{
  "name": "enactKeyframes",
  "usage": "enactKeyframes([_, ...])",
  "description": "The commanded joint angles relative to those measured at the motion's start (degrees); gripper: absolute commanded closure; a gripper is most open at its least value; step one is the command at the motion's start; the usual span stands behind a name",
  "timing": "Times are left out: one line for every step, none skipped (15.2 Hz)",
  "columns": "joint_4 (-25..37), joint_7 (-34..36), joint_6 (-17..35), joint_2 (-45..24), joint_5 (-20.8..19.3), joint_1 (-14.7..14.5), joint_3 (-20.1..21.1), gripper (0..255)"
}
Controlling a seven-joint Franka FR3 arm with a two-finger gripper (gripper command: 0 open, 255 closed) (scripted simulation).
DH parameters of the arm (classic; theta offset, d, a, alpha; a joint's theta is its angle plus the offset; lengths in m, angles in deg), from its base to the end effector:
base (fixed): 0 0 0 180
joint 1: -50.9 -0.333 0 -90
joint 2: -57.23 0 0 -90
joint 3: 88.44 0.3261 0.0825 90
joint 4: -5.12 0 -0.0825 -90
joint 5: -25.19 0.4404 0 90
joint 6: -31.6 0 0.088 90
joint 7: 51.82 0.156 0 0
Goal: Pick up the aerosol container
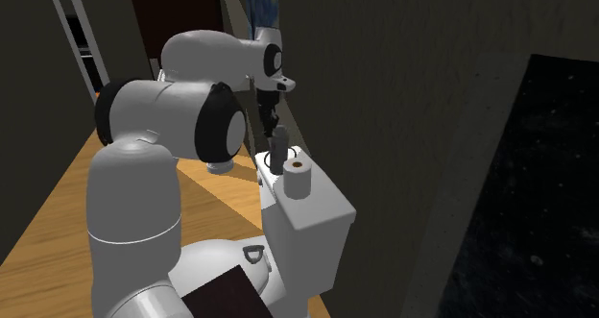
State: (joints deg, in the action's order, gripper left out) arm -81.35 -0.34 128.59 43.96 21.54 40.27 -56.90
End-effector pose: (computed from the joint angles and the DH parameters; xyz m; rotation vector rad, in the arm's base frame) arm 0.5276 0.4274 0.4988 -3.1009 0.2570 0.0798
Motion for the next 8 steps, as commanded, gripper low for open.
enactKeyframes([1.4, -0.2, -1.6, 0.2, 0.1, 0.1, 0.0, 255])
enactKeyframes([2.4, -0.1, -2.4, 0.1, 0.1, 0.0, 0.0, 255])
enactKeyframes([3.3, -0.1, -3.2, 0.0, 0.0, -0.1, 0.0, 255])
enactKeyframes([4.3, 0.0, -4.1, -0.2, -0.1, -0.2, 0.1, 255])
enactKeyframes([5.3, 0.1, -4.9, -0.4, -0.2, -0.3, 0.1, 255])
enactKeyframes([6.4, 0.2, -5.8, -0.6, -0.3, -0.5, 0.1, 255])
enactKeyframes([6.5, 0.2, -5.9, -0.6, -0.3, -0.5, 0.1, 255])
enactKeyframes([6.5, 0.2, -5.9, -0.6, -0.3, -0.5, 0.1, 255])
